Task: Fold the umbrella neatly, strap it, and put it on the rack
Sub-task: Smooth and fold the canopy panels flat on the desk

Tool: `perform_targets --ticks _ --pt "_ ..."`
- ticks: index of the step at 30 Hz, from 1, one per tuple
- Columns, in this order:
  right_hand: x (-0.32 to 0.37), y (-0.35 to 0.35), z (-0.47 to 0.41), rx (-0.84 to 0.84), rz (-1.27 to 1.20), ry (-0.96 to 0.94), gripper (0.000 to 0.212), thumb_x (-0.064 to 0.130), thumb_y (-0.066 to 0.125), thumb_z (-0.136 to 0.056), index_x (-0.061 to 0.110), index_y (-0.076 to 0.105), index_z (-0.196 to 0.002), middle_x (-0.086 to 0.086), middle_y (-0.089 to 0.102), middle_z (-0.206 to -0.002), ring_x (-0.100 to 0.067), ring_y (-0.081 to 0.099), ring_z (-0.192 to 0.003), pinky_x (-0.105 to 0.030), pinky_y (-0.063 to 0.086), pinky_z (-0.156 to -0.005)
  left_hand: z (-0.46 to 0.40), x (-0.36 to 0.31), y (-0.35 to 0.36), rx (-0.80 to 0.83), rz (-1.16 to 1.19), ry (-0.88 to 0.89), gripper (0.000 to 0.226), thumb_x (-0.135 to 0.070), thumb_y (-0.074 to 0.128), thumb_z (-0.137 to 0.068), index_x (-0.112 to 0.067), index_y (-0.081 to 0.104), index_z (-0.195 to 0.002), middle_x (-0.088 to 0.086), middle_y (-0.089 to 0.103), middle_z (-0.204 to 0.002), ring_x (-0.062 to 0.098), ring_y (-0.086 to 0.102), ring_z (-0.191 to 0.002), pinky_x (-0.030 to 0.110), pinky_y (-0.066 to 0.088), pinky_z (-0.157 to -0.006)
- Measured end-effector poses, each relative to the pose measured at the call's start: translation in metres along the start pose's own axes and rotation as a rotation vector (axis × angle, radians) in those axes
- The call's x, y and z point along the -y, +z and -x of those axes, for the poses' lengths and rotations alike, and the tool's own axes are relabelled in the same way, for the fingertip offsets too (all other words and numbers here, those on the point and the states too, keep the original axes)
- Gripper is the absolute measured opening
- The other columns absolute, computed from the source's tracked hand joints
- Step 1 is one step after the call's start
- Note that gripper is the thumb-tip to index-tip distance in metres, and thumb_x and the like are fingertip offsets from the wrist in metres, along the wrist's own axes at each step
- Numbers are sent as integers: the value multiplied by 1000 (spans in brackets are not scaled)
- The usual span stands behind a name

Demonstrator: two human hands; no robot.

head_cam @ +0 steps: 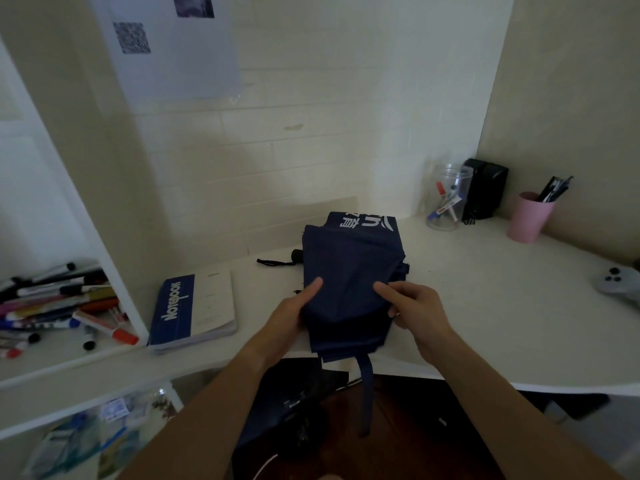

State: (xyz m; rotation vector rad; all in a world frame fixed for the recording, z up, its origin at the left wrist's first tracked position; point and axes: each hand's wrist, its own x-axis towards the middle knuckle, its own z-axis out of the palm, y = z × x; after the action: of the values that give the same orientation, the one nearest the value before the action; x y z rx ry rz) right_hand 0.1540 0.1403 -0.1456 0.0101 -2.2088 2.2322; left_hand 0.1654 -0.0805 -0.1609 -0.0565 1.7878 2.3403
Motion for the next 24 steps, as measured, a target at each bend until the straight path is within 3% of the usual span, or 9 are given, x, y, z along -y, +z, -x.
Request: perform_targets --ticks 2,4,6,9,12,16,18,21,24 --pt "-5 -7 2 46 -35 -27 21 26 73 -89 5 73 -90 -8 59 -60 -16 53 -51 -23 36 -45 -2 1 -2 -27 -3 4 68 -64 64 -87 -20 59 -139 -4 66 -137 15 60 -128 38 34 -119" --pt "-10 -13 7 100 -34 -46 19 22 67 -93 3 68 -89 -9 69 -71 -24 69 -60 -26 43 -47 -1 -1 0 -73 -80 -8 72 -69 60 -87 -19 60 -139 -4 67 -134 14 61 -125 35 36 -116" --pt "-17 -17 13 129 8 -36 17 18 65 -94 3 66 -85 -12 75 -84 -29 75 -75 -23 54 -59 -3 1 1 -123 -210 -12 55 -59 55 -95 -14 67 -124 -5 71 -118 10 67 -108 20 47 -97" --pt "-30 -19 13 66 89 17 16 12 69 -91 1 66 -80 -17 75 -84 -27 74 -80 -26 61 -73 -9 4 -2 -127 -334 30 21 -32 62 -99 -14 73 -95 -4 75 -104 1 71 -80 5 48 -65" --pt "-33 -19 9 -12 78 71 18 14 74 -88 -2 70 -85 -17 75 -88 -26 74 -84 -26 62 -71 -11 5 -9 -62 -462 37 10 -15 70 -92 -9 78 -93 -2 77 -102 4 71 -87 8 50 -73" --pt "-29 -15 5 -54 74 128 31 26 76 -86 -5 74 -85 -17 76 -90 -26 74 -86 -28 62 -75 -13 4 -23 -13 -534 16 21 -10 74 -85 11 73 -87 13 76 -101 22 69 -98 23 53 -86" --pt "-31 -14 4 -70 124 146 34 30 78 -84 -4 75 -81 -15 78 -89 -26 75 -85 -33 61 -80 -11 7 -27 52 -560 13 14 -10 77 -83 1 73 -75 5 74 -97 17 66 -97 15 48 -87" --pt "-32 -14 4 -100 220 127 38 36 78 -82 -1 75 -75 -10 78 -81 -26 74 -82 -38 61 -82 -11 9 -27 93 -634 43 5 -25 77 -82 -22 80 -86 -13 66 -118 2 49 -116 24 12 -120" --pt "-29 -16 7 -155 445 17 34 39 74 -85 11 71 -65 -1 72 -70 -18 67 -72 -31 53 -66 -14 12 -24 96 -768 91 32 -36 53 -103 -18 69 -123 -16 48 -138 -8 31 -125 30 -15 -120"
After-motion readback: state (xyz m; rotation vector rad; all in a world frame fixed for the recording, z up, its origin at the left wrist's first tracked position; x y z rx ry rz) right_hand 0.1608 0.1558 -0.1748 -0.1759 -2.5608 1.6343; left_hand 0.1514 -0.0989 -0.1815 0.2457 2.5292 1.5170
